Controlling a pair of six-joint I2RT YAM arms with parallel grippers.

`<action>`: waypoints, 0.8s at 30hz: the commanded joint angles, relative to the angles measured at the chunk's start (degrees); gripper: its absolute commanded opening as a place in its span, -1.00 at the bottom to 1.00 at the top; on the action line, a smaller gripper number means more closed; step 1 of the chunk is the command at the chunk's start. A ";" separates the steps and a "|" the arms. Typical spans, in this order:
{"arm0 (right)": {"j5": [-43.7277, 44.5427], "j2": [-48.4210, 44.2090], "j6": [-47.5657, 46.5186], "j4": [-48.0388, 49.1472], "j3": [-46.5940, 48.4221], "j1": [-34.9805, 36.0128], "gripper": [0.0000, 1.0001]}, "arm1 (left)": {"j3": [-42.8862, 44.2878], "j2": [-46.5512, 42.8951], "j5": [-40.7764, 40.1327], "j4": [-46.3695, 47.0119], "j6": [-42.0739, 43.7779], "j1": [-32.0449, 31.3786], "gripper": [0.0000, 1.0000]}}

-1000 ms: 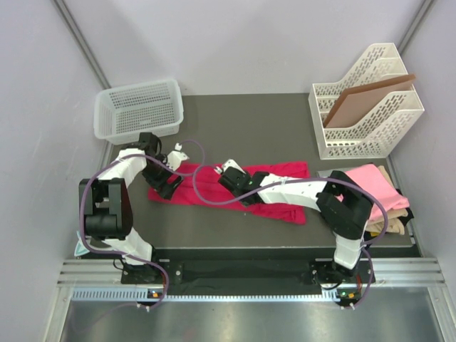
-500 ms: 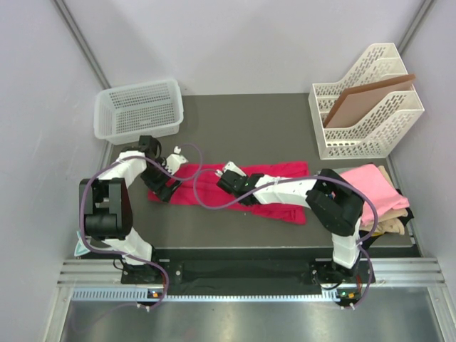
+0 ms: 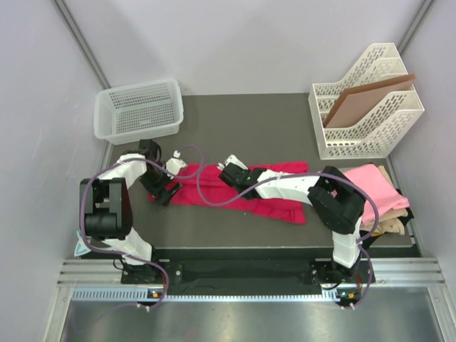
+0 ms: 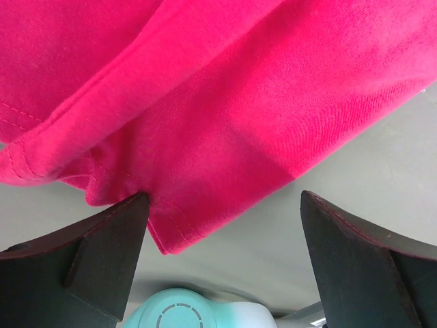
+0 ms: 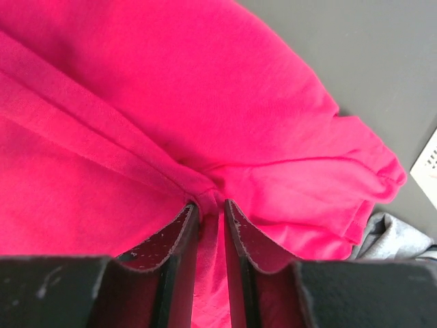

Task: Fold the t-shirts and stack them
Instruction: Fold the other side of the tshirt into a rectangle

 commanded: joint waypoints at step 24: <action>0.47 1.04 -1.38 -1.95 16.41 -13.27 -0.32 | -2.37 -7.97 -3.52 -2.67 5.71 0.83 0.93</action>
